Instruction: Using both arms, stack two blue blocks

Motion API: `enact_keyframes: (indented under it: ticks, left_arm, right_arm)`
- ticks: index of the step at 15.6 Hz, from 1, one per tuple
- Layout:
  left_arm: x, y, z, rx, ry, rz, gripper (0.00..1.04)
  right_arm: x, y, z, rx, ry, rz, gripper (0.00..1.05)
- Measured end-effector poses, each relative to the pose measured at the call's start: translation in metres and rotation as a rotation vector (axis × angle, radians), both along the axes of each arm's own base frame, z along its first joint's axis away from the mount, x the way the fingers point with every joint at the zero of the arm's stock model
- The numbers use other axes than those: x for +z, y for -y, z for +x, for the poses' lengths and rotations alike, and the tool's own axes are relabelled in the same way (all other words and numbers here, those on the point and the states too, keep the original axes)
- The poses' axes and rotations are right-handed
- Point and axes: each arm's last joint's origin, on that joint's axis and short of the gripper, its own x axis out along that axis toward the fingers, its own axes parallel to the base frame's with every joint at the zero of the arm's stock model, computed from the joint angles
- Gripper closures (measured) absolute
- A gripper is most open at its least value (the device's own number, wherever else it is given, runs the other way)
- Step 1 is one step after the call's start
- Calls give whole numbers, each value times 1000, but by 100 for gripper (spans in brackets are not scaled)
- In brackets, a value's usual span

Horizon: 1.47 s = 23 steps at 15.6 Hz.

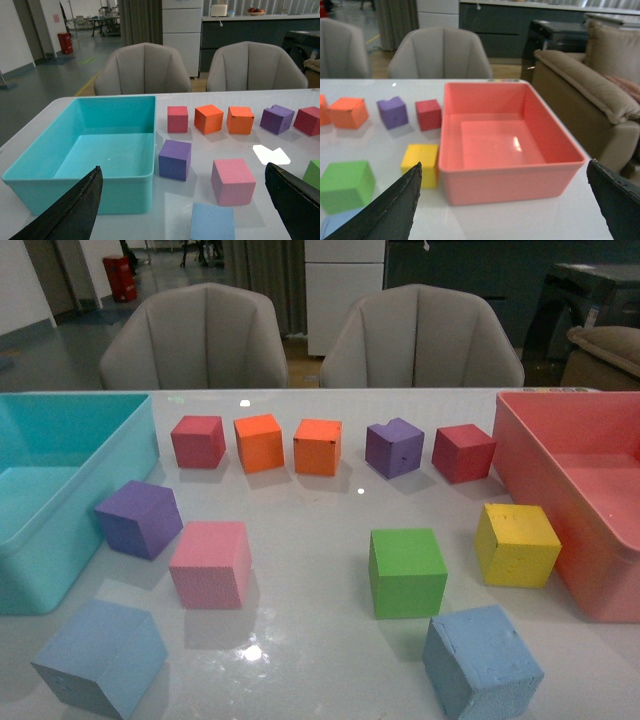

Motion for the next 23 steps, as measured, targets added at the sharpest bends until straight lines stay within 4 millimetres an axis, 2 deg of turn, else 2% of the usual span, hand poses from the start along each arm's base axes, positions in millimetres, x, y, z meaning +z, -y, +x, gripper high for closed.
enact_keyframes:
  ticks: [2,3,4,6,8,9,11,15,23]
  left_arm:
    - [0,0,0,1,-1,0,7]
    - [0,0,0,0,-1,0,7]
    - [0,0,0,0,-1,0,7]
    - [0,0,0,0,-1,0,7]
    - [0,0,0,0,-1,0,7]
    - [0,0,0,0,-1,0,7]
    - [0,0,0,0,-1,0,7]
    - [0,0,0,0,-1,0,7]
    - [0,0,0,0,-1,0,7]
  right_arm:
    - [35,-12,29,56,64,7,6]
    - [47,-22,55,114,32,25,6]
    - [49,-30,78,156,-42,56,6]
    - [32,-50,122,208,-235,103,6]
    - [5,-70,146,254,-406,115,6]
    - [-16,-80,151,276,-505,115,6]
    - [-48,-98,149,318,-651,109,6]
    - [-75,-119,149,338,-781,130,6]
    - [-105,-118,153,312,-846,141,6]
